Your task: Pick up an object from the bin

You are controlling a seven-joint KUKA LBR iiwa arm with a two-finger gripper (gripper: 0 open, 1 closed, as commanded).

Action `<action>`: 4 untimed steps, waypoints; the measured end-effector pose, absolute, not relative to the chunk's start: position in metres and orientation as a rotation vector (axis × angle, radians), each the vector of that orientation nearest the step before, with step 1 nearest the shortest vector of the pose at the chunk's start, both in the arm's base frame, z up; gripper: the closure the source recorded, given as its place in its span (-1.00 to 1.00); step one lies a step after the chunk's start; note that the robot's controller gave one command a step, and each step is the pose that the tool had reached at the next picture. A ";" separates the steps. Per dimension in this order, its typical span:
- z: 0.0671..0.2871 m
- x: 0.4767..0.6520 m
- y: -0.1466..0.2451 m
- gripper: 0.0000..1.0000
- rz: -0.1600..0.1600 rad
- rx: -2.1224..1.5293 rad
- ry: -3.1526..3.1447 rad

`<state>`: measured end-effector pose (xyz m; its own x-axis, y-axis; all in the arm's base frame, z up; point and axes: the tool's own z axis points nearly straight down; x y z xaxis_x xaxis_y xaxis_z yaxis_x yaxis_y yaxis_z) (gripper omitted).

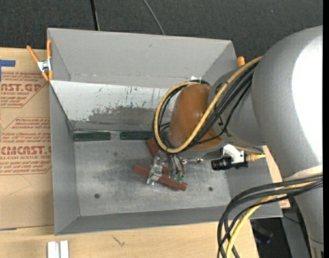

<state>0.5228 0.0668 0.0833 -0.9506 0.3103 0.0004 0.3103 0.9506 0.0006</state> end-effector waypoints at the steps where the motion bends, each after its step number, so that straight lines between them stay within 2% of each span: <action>1: 0.090 0.521 0.067 1.00 0.001 -0.493 -3.097; 3: 0.115 0.523 0.067 1.00 -0.001 -0.493 -3.103; 4: 0.121 0.522 0.067 1.00 -0.001 -0.493 -3.103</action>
Offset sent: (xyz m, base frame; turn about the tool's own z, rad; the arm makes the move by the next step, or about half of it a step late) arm 0.0000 0.0001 0.0054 0.0000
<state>0.5225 0.0669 0.1211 -0.9507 0.3101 0.0000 0.3101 0.9507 0.0007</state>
